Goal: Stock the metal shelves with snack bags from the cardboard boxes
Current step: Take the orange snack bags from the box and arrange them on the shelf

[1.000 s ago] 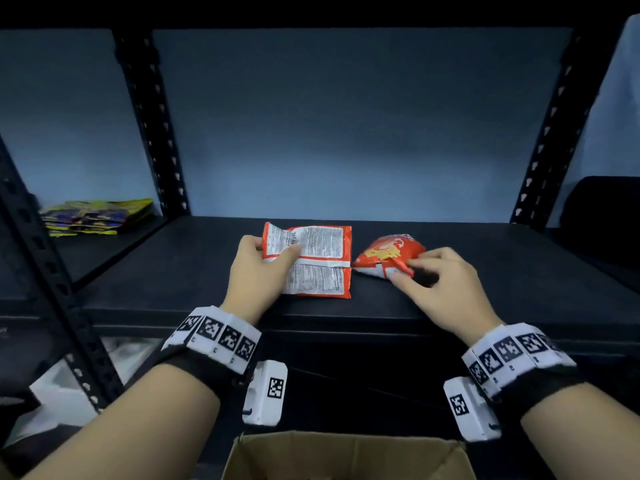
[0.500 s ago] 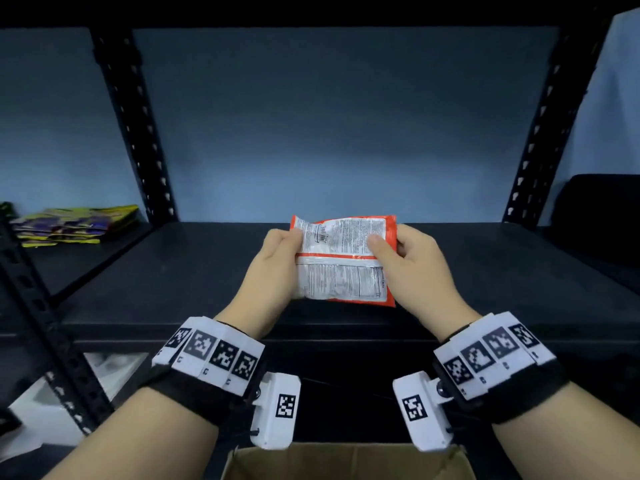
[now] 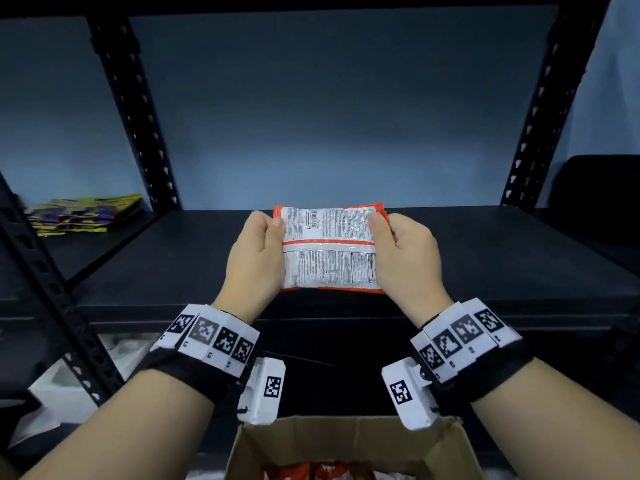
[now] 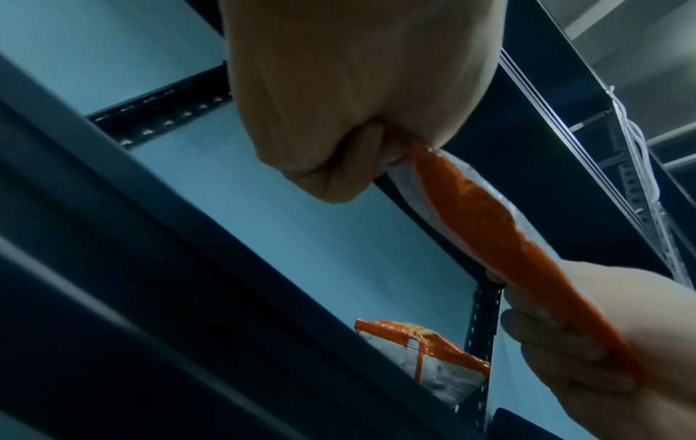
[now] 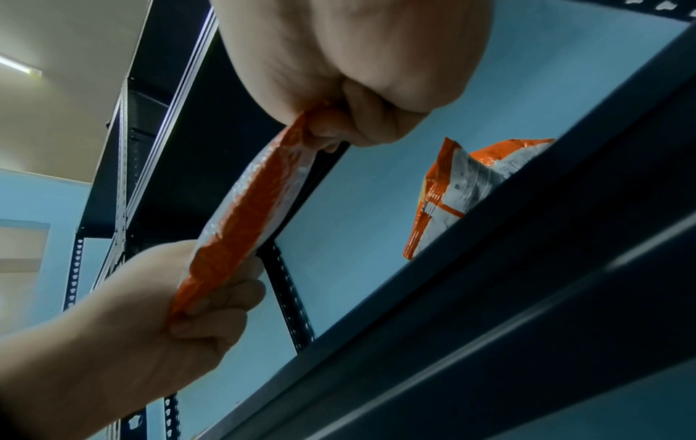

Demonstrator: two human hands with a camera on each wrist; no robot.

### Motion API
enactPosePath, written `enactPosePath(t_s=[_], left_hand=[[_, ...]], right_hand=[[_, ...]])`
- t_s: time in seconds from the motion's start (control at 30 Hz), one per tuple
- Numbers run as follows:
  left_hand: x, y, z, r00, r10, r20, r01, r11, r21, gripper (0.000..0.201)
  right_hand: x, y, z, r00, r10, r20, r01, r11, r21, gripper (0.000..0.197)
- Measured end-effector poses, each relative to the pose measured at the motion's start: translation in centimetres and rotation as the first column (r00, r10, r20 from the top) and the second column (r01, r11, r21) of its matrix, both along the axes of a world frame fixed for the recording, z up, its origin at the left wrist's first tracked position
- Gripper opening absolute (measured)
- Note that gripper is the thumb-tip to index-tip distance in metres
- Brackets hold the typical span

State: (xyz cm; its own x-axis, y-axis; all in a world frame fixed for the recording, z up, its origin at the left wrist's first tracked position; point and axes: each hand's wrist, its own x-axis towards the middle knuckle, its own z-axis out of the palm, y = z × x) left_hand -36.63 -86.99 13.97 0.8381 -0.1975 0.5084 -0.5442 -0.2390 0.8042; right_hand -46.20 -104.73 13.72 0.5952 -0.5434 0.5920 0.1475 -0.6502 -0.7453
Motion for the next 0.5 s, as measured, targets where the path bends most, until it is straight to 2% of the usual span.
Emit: enactPosePath(t_s=[0.07, 0.17, 0.23, 0.33, 0.4, 0.43, 0.5], left_hand=[[0.4, 0.4, -0.3, 0.999, -0.036, 0.008, 0.036, 0.997, -0.072, 0.029], [1.3, 1.0, -0.8, 0.991, -0.109, -0.080, 0.091, 0.975, -0.201, 0.028], [1.8, 1.4, -0.7, 0.983, -0.144, -0.117, 0.117, 0.970, -0.213, 0.028], [2.3, 2.4, -0.3, 0.994, -0.063, -0.085, 0.056, 0.995, -0.081, 0.024], [2.8, 3.0, -0.3, 0.994, -0.057, -0.089, 0.053, 0.998, -0.041, 0.019], [2.8, 3.3, -0.2, 0.994, -0.075, -0.076, 0.074, 0.997, -0.017, 0.028], [2.5, 3.8, -0.2, 0.986, -0.149, 0.073, 0.140, 0.983, 0.118, 0.058]], right_hand=[[0.2, 0.4, 0.3, 0.999, 0.034, 0.017, -0.034, 0.999, 0.018, 0.052], [0.9, 1.2, 0.3, 0.998, 0.066, 0.019, -0.067, 0.996, 0.057, 0.053], [1.3, 1.4, 0.4, 0.996, 0.090, -0.021, -0.088, 0.993, 0.083, 0.053], [1.7, 1.6, 1.3, 0.985, 0.153, -0.074, -0.143, 0.981, 0.130, 0.055], [1.8, 2.0, 2.0, 0.976, 0.200, -0.085, -0.185, 0.971, 0.152, 0.063], [1.8, 2.1, 2.2, 0.973, 0.216, -0.087, -0.200, 0.967, 0.159, 0.063], [1.6, 2.5, 2.8, 0.965, 0.241, -0.102, -0.223, 0.961, 0.166, 0.051]])
